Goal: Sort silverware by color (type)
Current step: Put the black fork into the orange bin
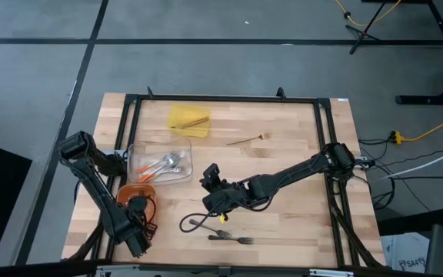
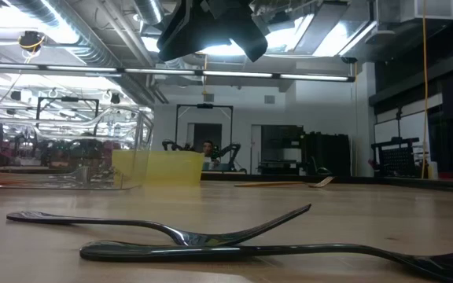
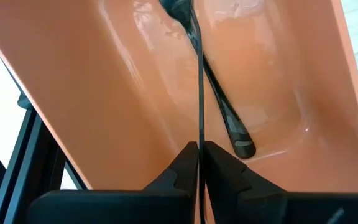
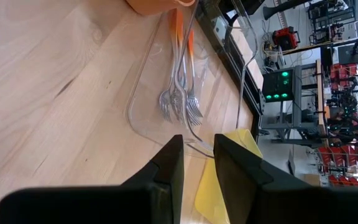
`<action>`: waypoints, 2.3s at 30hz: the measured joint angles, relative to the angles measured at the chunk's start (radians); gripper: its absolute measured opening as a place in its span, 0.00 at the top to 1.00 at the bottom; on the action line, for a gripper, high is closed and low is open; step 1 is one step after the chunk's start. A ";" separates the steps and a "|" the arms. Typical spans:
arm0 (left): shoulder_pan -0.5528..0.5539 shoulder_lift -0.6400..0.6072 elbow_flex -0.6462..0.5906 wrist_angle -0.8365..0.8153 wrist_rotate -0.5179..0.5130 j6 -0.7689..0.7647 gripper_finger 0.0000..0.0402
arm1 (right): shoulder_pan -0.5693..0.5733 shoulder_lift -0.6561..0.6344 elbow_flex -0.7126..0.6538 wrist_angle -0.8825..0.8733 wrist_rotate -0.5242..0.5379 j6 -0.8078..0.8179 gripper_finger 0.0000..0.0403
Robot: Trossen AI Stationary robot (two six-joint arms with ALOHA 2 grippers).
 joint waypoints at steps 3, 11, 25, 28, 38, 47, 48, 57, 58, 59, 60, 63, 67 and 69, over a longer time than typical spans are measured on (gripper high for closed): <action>0.000 0.000 0.000 0.003 0.000 0.000 0.91 | 0.000 0.000 0.000 0.000 0.000 0.000 0.79; 0.000 0.000 0.000 0.005 0.000 0.000 0.84 | 0.000 0.000 0.000 0.000 0.000 0.000 0.79; 0.000 -0.001 0.000 0.004 -0.001 0.004 0.83 | 0.000 0.000 0.000 0.000 0.000 0.000 0.79; 0.000 -0.020 0.000 0.004 0.007 0.039 0.83 | 0.000 0.000 0.000 0.000 0.000 0.000 0.79; -0.001 -0.172 0.000 0.039 -0.079 0.071 0.83 | 0.001 0.000 0.000 -0.008 0.010 0.000 0.79; 0.050 -0.228 0.000 0.319 -0.551 0.461 0.83 | 0.002 -0.019 0.001 -0.157 0.063 0.085 0.79; 0.060 -0.225 0.000 0.360 -0.582 0.532 0.83 | 0.002 -0.029 0.001 -0.193 0.063 0.105 0.79; 0.166 -0.157 0.000 0.610 -0.740 1.025 0.83 | 0.002 -0.105 0.001 -0.420 0.051 0.281 0.79; 0.177 -0.146 0.000 0.634 -0.747 1.083 0.83 | 0.002 -0.113 0.001 -0.439 0.047 0.295 0.79; 0.188 -0.132 0.000 0.654 -0.748 1.140 0.83 | 0.002 -0.119 0.001 -0.464 0.045 0.311 0.79; 0.198 -0.116 0.000 0.680 -0.749 1.196 0.83 | 0.002 -0.123 0.001 -0.483 0.045 0.327 0.79; 0.220 -0.063 0.000 0.756 -0.729 1.357 0.83 | 0.002 -0.129 0.001 -0.516 0.045 0.357 0.79; 0.241 0.007 0.000 0.824 -0.698 1.521 0.83 | 0.002 -0.129 0.001 -0.518 0.044 0.359 0.79; 0.250 0.038 0.000 0.838 -0.698 1.570 0.83 | 0.002 -0.129 0.001 -0.518 0.043 0.359 0.79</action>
